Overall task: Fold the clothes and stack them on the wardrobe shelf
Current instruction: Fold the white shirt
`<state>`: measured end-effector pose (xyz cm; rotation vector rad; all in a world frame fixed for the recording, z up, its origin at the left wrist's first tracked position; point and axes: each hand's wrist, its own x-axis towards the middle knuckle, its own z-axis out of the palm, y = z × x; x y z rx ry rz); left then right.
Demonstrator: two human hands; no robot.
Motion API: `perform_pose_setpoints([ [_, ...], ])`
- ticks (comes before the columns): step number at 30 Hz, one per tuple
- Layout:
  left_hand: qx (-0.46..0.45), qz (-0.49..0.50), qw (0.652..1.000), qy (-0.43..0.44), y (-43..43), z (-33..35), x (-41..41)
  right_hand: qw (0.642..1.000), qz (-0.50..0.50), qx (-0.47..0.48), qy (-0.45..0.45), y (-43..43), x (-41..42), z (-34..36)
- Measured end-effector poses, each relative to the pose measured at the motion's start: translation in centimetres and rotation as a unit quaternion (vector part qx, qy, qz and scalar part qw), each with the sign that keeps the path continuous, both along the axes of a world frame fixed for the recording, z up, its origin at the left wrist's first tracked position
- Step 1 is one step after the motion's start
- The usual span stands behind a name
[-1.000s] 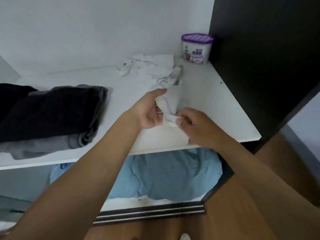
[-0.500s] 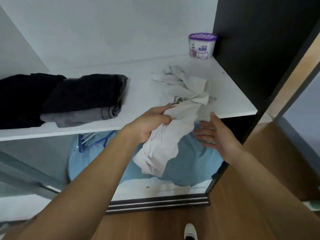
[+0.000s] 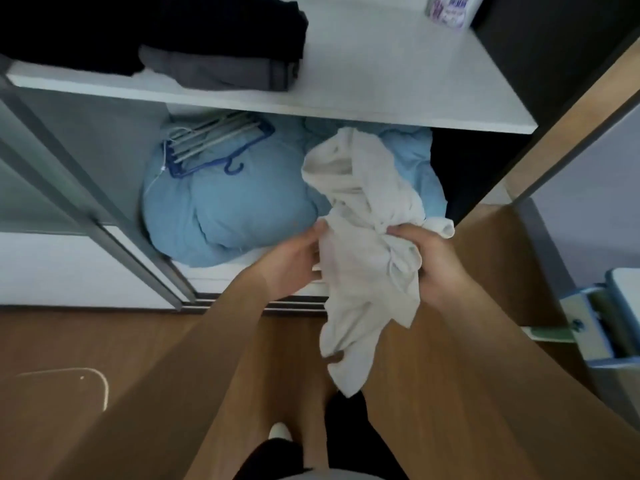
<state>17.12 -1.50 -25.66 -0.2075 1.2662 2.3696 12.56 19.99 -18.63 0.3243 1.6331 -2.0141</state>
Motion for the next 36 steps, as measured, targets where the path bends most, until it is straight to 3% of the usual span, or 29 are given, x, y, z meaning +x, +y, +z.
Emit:
perform_pose_setpoints([
  [2, 0.071, 0.067, 0.995, 0.000, -0.2, 0.5, 1.2, 0.998, 0.047, 0.032, -0.002, 0.6, 3.0, -1.5],
  [6, 0.019, 0.157, 0.987, -0.031, 0.3, 1.5, 2.8, 0.969, 0.081, 0.222, 0.070, 0.6, 6.3, -3.2],
  [11, 0.042, 0.192, 0.979, -0.054, 1.9, 2.2, 4.6, 0.957, 0.135, 0.247, 0.067, 2.6, 9.9, -4.5],
  [14, -0.040, 0.193, 0.980, -0.028, 4.1, 3.0, 5.3, 0.935, 0.162, 0.283, 0.138, 4.2, 10.6, -4.2],
  [19, -0.052, 0.202, 0.977, -0.046, 9.3, 5.1, 6.9, 0.923, 0.123, 0.219, 0.292, 6.7, 11.7, -1.7],
  [22, -0.069, 0.198, 0.976, -0.061, 12.7, 6.3, 8.4, 0.910, 0.206, 0.199, 0.300, 8.1, 13.0, -0.9],
  [26, -0.152, 0.168, 0.973, -0.052, 15.5, 6.8, 10.3, 0.890, 0.208, 0.252, 0.317, 9.9, 14.3, -2.2],
  [31, -0.047, 0.211, 0.975, -0.041, 16.6, 8.2, 12.7, 0.915, 0.195, 0.128, 0.328, 12.0, 14.7, -1.5],
  [36, -0.108, 0.249, 0.962, 0.039, 15.1, 10.3, 14.5, 0.957, 0.101, 0.034, 0.269, 13.9, 14.2, 0.6],
])
